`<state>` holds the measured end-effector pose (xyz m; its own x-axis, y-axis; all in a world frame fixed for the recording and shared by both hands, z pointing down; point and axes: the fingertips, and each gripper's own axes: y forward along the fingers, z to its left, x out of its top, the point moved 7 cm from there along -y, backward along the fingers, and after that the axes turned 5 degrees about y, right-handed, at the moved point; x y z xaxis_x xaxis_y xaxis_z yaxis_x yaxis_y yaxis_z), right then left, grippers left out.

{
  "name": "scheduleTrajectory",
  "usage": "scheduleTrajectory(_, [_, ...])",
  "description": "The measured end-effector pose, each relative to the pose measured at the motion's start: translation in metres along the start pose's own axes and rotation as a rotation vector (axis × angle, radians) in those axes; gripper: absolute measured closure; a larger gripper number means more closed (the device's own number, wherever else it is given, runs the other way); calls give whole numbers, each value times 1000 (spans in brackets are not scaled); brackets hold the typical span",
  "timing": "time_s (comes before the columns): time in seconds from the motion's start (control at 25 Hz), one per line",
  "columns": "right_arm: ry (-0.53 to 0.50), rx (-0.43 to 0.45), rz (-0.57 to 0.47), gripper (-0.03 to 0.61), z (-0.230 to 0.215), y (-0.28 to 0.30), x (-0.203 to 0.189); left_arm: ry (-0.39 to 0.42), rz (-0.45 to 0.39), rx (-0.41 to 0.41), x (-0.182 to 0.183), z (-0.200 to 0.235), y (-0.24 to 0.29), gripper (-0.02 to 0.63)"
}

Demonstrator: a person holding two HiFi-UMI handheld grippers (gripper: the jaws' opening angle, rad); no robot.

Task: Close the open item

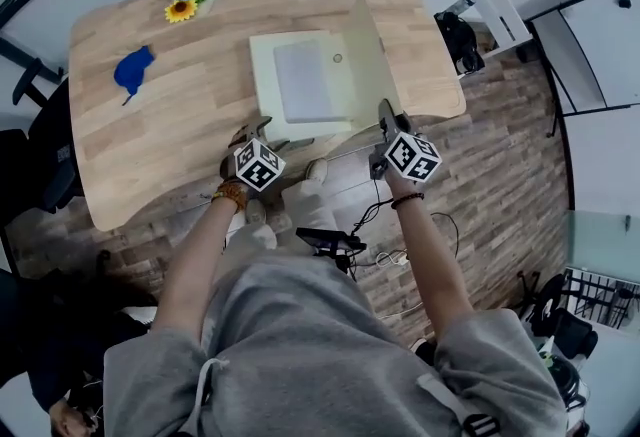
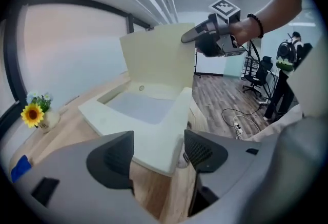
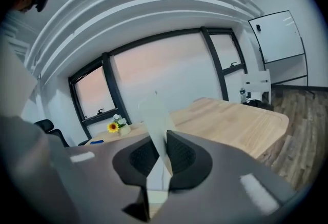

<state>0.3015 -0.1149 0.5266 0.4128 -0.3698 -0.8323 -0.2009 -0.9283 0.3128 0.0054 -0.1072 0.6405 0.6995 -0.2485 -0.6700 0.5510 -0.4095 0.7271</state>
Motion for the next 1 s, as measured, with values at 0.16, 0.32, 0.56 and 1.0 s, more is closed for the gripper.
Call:
scheduleTrajectory(0.16, [-91, -130, 23, 515, -29, 2, 1, -20, 2, -30, -8, -2, 5, 318])
scheduleTrajectory(0.32, [-129, -133, 67, 565, -40, 7, 4, -23, 8, -27, -9, -3, 1, 319])
scheduleTrajectory(0.56, [-60, -115, 100, 565, -35, 2, -3, -115, 16, 113, -26, -2, -11, 318])
scheduleTrajectory(1.0, [-271, 43, 160, 558, 20, 9, -10, -248, -48, 201, -52, -3, -29, 368])
